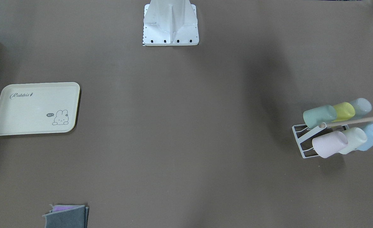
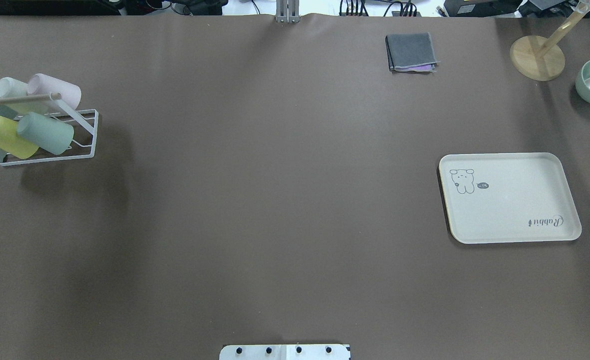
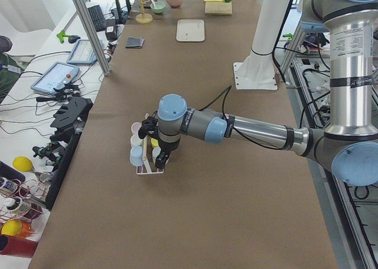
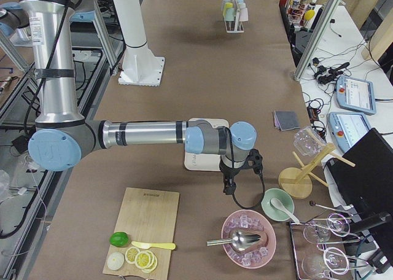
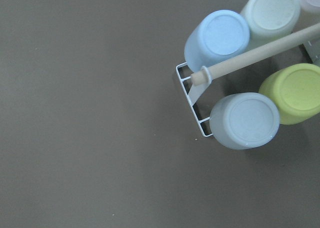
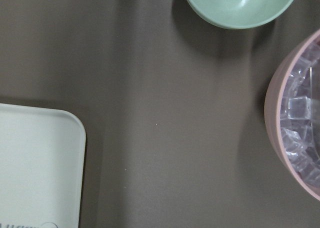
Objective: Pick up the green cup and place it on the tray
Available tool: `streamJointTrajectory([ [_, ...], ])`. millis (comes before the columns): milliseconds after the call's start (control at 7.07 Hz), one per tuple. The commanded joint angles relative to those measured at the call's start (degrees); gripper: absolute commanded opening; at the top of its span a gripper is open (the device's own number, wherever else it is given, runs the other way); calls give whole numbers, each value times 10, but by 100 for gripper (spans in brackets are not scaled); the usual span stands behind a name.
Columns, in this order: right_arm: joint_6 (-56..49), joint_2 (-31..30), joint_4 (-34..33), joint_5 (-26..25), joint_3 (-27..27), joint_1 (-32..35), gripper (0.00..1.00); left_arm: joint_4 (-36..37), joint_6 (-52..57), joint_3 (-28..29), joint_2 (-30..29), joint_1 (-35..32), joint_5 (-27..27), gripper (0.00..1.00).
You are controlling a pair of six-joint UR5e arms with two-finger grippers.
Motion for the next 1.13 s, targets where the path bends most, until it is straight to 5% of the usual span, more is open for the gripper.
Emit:
streamJointTrajectory([
  [0,64,24,5,-3,17,-34,100,33,24,-60,-5,47,56,99],
  [424,112,33,7,-51,24,-73,100,164,27,-162,-41,127,187,98],
  [990,191,29,30,-41,16,-86,100,251,27,-183,-107,277,351,98],
])
